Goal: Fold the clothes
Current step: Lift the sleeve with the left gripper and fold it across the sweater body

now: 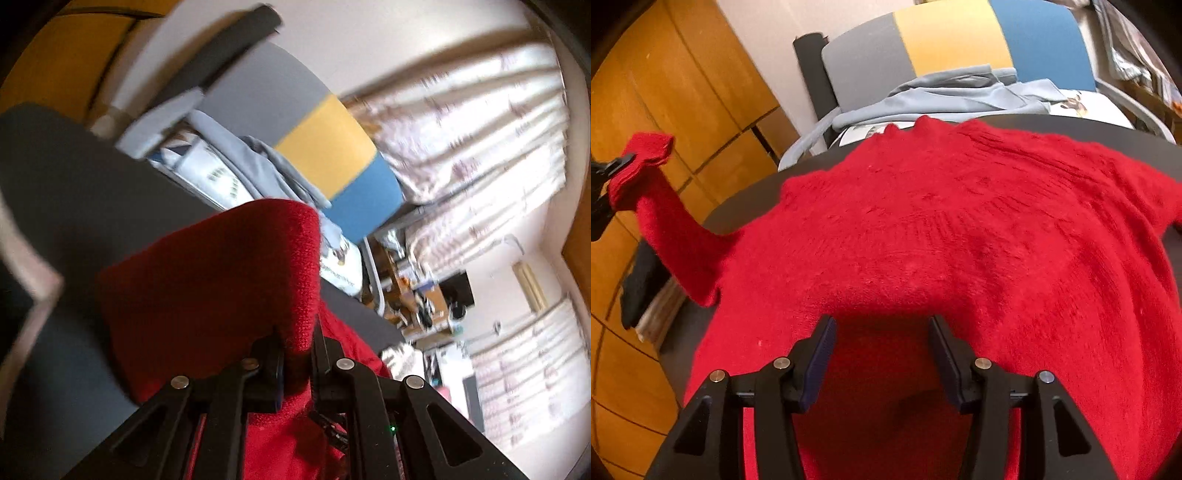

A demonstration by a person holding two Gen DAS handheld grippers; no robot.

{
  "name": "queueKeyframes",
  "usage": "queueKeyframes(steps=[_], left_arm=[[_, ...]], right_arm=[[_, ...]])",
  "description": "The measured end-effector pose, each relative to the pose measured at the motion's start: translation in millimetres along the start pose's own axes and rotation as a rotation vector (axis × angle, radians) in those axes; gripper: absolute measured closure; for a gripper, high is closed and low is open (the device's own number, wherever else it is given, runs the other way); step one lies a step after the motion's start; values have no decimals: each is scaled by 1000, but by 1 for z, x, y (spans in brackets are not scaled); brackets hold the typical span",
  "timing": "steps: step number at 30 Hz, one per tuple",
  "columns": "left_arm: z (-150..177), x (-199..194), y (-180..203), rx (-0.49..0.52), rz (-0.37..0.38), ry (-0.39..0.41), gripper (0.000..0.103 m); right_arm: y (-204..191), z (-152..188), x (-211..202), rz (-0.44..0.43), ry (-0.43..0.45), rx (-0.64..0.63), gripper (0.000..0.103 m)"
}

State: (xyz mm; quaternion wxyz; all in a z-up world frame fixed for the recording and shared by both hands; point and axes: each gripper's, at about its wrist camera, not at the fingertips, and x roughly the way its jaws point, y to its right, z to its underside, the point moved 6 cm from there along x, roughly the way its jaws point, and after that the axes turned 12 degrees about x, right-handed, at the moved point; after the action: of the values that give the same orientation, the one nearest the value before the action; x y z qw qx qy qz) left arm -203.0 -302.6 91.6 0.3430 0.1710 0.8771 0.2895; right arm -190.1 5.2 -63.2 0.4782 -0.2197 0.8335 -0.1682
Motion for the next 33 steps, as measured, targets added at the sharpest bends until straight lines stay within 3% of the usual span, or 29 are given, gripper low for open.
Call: queueKeyframes(steps=[4, 8, 12, 16, 17, 18, 19, 21, 24, 30, 33], left_arm=[[0, 60, 44, 69, 66, -81, 93], [21, 124, 75, 151, 60, -160, 92], [58, 171, 62, 113, 12, -246, 92], [99, 193, 40, 126, -28, -316, 92], [107, 198, 36, 135, -36, -334, 90], [114, 199, 33, 134, -26, -350, 81], [118, 198, 31, 125, -3, -352, 64], [121, 181, 25, 134, -13, -302, 39], [137, 152, 3, 131, -95, -219, 19], [171, 92, -42, 124, -263, -49, 20], [196, 92, -63, 58, -267, -53, 37]], right_arm=[[6, 0, -12, -19, 25, 50, 50], [15, -3, -17, -5, 33, 71, 50], [21, -4, -17, -24, 24, 101, 50], [17, -7, -14, -38, 23, 104, 50], [16, -8, -14, -57, 26, 115, 50], [14, -11, -15, -85, 27, 132, 50], [13, -15, -16, -113, 28, 149, 50], [11, -20, -17, -162, 27, 186, 50], [12, -26, -5, -234, -40, 278, 49], [8, -29, 28, -328, -142, 445, 49], [2, -30, 43, -445, -195, 616, 46]])
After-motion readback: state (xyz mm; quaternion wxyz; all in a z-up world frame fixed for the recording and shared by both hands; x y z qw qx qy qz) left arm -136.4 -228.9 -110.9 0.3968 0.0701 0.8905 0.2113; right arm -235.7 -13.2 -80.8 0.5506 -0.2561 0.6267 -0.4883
